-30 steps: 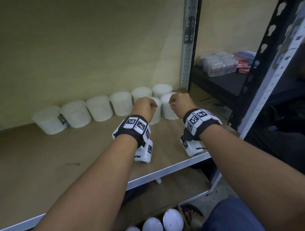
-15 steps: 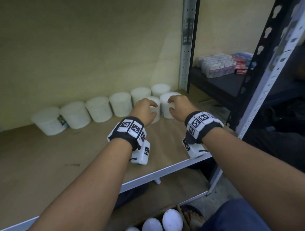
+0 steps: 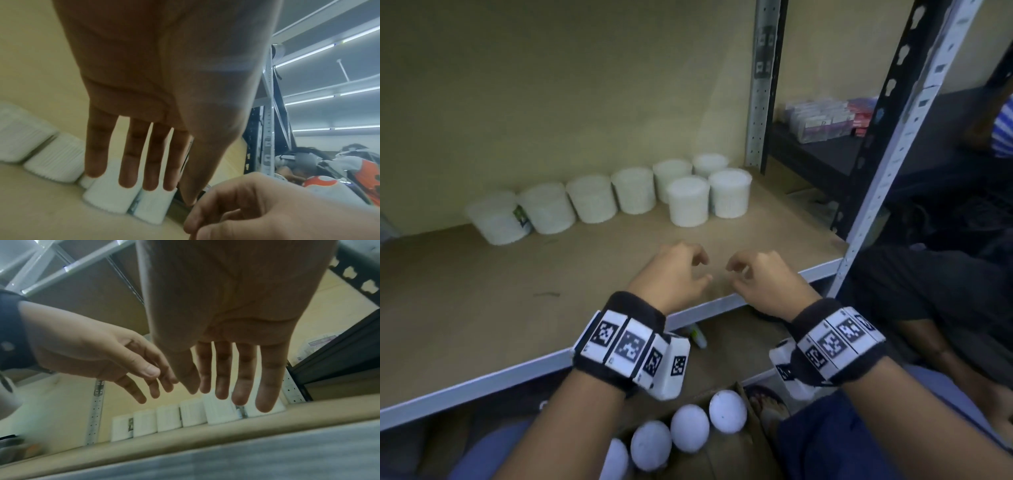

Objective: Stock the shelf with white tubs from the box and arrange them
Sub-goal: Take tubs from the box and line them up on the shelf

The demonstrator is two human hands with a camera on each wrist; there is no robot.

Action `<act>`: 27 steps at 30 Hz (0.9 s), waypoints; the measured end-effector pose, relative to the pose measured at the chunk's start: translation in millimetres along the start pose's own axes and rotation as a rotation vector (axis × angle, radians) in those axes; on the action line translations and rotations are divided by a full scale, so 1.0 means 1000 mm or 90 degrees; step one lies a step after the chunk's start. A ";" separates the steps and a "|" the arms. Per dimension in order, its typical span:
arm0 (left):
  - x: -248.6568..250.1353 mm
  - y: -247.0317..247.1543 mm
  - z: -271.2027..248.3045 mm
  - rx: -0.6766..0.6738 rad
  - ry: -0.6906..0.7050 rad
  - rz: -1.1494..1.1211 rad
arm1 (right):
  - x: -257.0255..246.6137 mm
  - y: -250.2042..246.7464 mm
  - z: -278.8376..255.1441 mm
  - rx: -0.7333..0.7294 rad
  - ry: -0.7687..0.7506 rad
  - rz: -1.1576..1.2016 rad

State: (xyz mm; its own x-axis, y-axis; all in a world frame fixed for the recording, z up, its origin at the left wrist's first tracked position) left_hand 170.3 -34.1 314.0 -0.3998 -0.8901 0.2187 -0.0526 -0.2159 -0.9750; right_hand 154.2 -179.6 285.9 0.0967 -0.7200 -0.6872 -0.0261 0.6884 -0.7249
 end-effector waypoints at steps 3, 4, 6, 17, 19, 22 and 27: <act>0.002 0.033 -0.028 -0.045 0.008 -0.011 | 0.017 0.021 -0.025 -0.037 0.023 -0.002; 0.000 0.048 -0.037 -0.063 0.005 -0.012 | 0.027 0.033 -0.032 -0.065 0.051 -0.001; -0.007 0.083 -0.052 -0.115 -0.012 -0.028 | 0.051 0.059 -0.045 -0.136 0.112 -0.016; -0.055 0.291 -0.077 -0.445 -0.134 -0.007 | 0.166 0.195 -0.069 -0.371 0.263 -0.106; -0.058 0.314 -0.076 -0.445 -0.143 -0.002 | 0.179 0.216 -0.070 -0.378 0.268 -0.115; -0.061 0.345 -0.074 -0.446 -0.166 -0.002 | 0.195 0.239 -0.069 -0.381 0.269 -0.170; -0.070 0.384 -0.079 -0.430 -0.170 0.101 | 0.220 0.270 -0.065 -0.391 0.255 -0.248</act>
State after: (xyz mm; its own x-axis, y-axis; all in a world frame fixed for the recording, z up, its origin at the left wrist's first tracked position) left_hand 105.9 -23.0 -78.7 -0.2182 -0.9759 -0.0086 -0.5989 0.1408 -0.7883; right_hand 103.6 -158.0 -64.3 -0.1470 -0.9536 -0.2629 -0.6144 0.2963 -0.7312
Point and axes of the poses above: each hand's wrist, its own z-axis towards the middle knuckle, its own y-axis out of the palm, x = y × z, the point moved 6 cm from there along z, towards the middle knuckle, and after that the axes turned 14 degrees about z, right-handed, at the moved point
